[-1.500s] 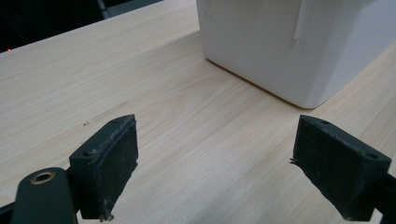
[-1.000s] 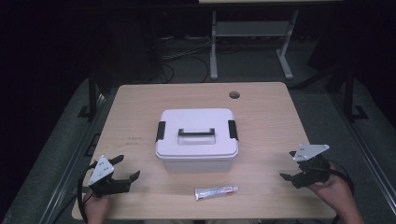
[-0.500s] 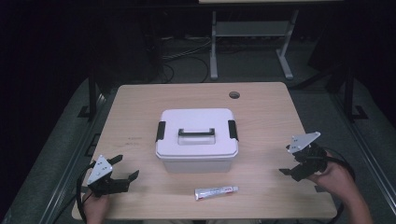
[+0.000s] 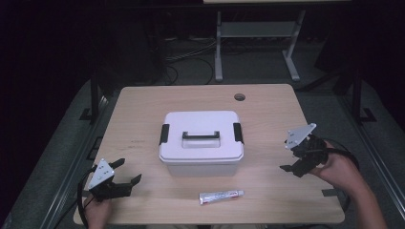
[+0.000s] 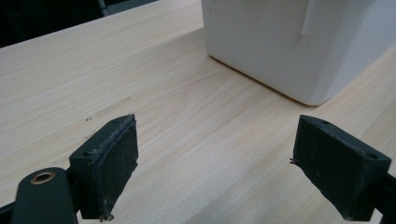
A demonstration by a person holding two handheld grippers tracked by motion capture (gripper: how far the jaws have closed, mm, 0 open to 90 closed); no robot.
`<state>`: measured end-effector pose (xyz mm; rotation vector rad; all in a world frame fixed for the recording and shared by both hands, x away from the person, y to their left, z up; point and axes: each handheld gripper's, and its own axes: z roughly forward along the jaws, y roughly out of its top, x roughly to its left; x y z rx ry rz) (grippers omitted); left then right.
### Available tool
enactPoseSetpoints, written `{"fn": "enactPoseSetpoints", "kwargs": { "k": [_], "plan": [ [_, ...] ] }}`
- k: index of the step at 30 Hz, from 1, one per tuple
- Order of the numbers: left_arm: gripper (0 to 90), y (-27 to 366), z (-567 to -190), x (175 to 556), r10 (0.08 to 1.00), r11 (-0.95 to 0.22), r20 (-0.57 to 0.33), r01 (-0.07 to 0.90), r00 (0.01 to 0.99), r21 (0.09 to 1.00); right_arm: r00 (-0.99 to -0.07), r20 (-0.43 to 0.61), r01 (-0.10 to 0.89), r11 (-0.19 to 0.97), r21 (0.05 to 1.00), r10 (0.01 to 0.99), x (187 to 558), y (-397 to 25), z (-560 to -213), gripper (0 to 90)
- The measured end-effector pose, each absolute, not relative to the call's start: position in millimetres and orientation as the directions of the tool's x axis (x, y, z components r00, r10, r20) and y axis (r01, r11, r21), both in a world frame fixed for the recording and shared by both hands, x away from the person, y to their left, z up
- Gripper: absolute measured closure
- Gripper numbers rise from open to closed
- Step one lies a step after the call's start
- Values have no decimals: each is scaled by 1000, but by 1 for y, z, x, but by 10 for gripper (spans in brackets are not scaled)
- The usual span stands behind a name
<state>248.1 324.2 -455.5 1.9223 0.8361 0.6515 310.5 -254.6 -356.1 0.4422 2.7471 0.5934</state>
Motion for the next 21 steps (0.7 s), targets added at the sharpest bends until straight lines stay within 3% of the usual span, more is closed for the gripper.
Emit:
{"fn": "enactPoseSetpoints", "kwargs": {
  "k": [21],
  "plan": [
    [135,325,-455,248,770,-356,109,282,628,891,-939,-248,135,918,372,238,320,-214,-323,155]
  ]
}}
